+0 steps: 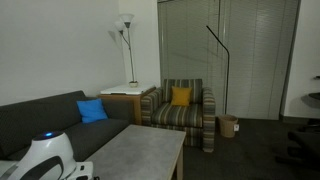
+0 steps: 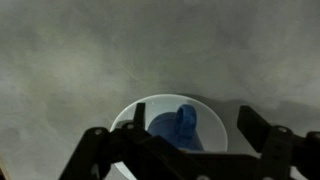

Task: Remove the mug from the white plate and place on the table

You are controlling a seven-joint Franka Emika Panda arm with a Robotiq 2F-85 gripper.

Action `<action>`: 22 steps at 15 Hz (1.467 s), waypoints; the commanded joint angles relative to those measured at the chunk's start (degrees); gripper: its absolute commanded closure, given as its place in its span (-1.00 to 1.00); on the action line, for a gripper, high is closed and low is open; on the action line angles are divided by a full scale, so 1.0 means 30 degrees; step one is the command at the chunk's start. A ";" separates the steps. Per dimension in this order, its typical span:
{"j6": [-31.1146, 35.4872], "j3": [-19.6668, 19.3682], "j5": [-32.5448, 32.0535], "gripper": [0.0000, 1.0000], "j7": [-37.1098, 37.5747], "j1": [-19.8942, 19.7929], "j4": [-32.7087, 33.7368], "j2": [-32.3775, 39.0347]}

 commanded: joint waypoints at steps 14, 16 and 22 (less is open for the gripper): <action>-0.0046 -0.0070 -0.0080 -0.39 -0.0001 0.0052 -0.0054 0.0000; 0.0159 -0.0092 -0.0075 -0.41 -0.0002 0.0041 -0.0071 0.0000; 0.0588 -0.0139 -0.0068 -0.08 -0.0029 0.0013 -0.0117 0.0000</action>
